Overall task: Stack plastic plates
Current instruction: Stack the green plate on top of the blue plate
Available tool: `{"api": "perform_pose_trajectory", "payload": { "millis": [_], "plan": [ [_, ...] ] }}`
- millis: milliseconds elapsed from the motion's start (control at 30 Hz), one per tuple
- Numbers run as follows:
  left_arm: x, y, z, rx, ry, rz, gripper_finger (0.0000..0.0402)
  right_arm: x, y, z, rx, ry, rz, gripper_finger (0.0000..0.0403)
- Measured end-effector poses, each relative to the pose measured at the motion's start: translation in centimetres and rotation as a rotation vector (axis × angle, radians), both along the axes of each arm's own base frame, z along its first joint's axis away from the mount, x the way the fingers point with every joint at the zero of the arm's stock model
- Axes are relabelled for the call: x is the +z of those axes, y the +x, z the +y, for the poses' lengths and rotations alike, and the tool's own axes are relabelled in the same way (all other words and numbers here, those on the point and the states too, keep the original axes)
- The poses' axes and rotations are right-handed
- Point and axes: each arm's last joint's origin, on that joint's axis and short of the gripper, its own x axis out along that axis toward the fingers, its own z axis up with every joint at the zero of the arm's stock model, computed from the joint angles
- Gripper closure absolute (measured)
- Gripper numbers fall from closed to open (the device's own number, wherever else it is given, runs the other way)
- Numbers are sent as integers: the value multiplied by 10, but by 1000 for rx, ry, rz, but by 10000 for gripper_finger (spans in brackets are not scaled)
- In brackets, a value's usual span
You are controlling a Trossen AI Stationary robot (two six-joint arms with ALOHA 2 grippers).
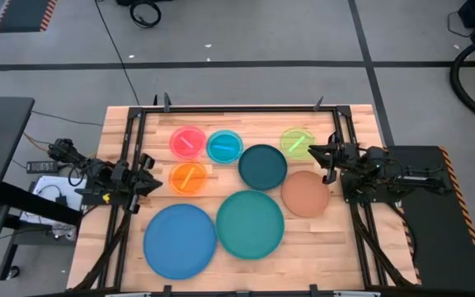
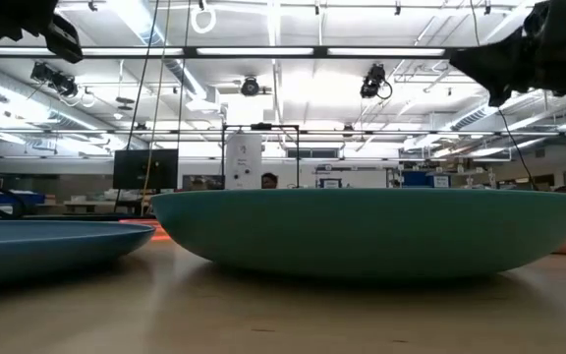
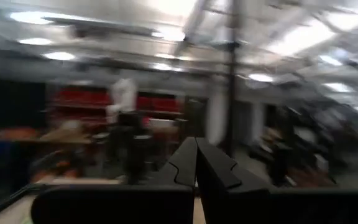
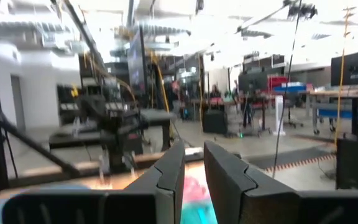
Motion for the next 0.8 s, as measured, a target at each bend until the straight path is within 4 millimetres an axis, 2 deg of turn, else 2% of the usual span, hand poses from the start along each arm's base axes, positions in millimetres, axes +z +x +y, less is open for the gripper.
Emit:
{"api": "perform_pose_trajectory", "payload": {
  "millis": [67, 233, 400, 633, 800],
  "plan": [
    [-3, 2, 3, 99, -69, 46, 386, 2, 0, 0, 7, 17, -27, 332],
    [-7, 11, 5, 148, -107, 126, 386, 1, 3, -1, 20, 83, -26, 332],
    [4, 20, 7, 202, -100, 189, 386, 3, 6, -1, 40, 120, -55, 332],
    [20, 43, 6, 262, -101, 362, 383, 0, 15, -2, -3, 1, 27, 332],
    [29, 62, -1, 252, -149, 482, 351, -4, 24, -5, -24, -17, 119, 332]
  ]
}}
